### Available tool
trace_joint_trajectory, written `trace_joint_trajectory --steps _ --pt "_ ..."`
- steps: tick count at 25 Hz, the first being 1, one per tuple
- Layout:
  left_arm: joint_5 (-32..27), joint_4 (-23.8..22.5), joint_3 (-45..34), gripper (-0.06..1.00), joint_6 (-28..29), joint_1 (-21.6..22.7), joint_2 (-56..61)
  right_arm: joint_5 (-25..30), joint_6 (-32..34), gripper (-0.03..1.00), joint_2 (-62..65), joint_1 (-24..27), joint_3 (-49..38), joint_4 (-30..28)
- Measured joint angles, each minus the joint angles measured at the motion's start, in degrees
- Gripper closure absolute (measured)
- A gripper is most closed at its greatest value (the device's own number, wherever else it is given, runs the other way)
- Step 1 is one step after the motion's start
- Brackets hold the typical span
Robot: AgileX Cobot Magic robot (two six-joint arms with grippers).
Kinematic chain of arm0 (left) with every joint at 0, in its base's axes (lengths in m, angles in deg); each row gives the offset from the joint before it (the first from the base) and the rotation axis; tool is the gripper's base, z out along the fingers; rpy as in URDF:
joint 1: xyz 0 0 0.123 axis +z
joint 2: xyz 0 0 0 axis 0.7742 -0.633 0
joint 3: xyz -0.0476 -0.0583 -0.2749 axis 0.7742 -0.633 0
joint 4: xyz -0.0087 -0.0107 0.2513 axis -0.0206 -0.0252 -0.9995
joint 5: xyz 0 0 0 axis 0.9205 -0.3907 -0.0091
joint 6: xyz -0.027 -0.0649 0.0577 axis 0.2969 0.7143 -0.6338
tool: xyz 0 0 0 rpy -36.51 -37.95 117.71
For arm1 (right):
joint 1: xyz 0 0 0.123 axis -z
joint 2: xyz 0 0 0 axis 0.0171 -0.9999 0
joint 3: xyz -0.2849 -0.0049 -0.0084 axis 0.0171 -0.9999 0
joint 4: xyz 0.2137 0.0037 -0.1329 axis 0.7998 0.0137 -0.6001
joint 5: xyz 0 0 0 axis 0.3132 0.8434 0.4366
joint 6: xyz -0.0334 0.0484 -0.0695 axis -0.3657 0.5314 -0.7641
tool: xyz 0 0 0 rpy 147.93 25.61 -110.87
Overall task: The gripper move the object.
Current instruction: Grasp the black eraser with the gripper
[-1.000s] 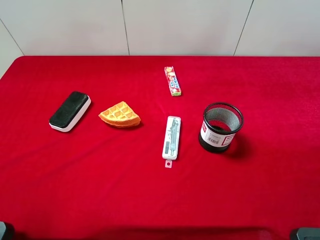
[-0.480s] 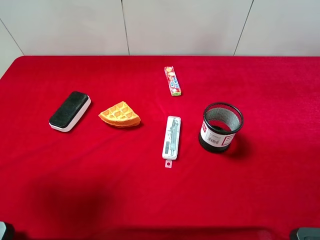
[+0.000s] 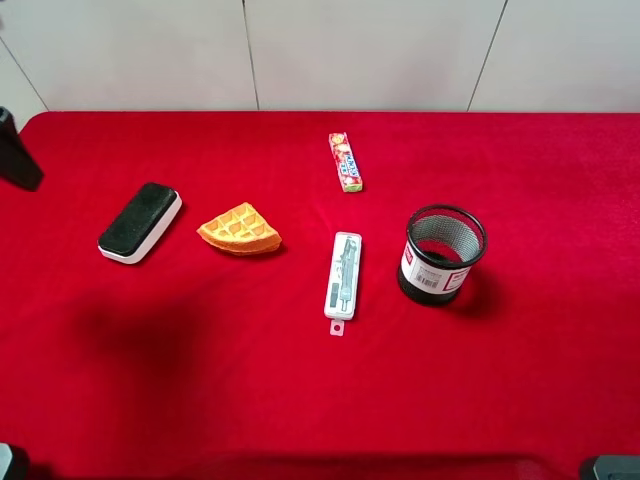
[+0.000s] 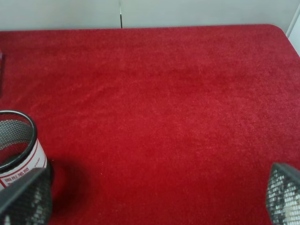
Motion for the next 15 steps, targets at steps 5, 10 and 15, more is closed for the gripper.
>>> trace_joint_trajectory --steps 5,10,15 --pt "5.0 0.1 0.0 -0.04 -1.1 0.0 -6.8 0.0 0.0 0.27 0.0 0.0 0.0 0.0" --pt "9.4 0.2 0.6 -0.05 -2.4 0.0 -12.9 0.0 0.0 0.27 0.0 0.0 0.0 0.0" --pt "11.6 0.2 3.3 -0.05 -2.7 -1.2 -19.2 0.0 0.0 0.27 0.0 0.0 0.0 0.0"
